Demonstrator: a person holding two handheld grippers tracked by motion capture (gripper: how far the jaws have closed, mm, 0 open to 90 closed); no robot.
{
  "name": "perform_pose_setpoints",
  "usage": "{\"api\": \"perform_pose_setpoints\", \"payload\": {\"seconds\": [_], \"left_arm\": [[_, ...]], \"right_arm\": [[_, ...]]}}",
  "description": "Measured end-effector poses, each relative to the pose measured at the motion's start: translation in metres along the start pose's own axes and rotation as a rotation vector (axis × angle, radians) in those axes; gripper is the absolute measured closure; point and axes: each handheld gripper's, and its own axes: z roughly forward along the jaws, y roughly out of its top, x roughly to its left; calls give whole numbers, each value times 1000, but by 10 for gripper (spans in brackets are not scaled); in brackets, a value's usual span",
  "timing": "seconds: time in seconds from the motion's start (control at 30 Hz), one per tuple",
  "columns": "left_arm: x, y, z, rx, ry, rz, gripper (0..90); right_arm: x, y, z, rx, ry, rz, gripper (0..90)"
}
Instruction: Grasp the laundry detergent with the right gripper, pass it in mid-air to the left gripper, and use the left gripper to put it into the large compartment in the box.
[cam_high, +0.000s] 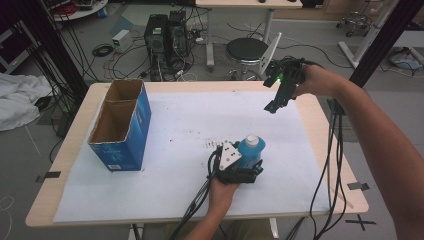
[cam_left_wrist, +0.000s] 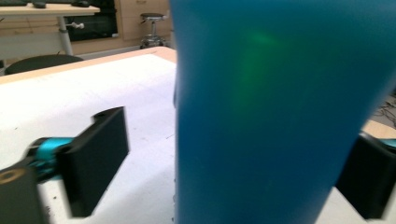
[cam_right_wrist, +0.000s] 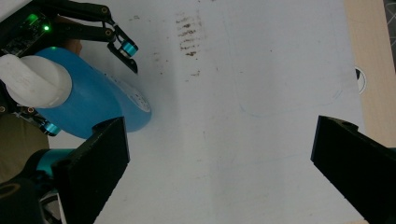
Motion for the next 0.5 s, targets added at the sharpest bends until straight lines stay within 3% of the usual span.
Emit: {"api": "perform_pose_setpoints", "payload": {"seconds": [0.5], "left_arm": [[-1, 0, -1, -12, -9, 4, 223]], "right_arm": [[0, 0, -1, -8, -5, -1, 33]]}}
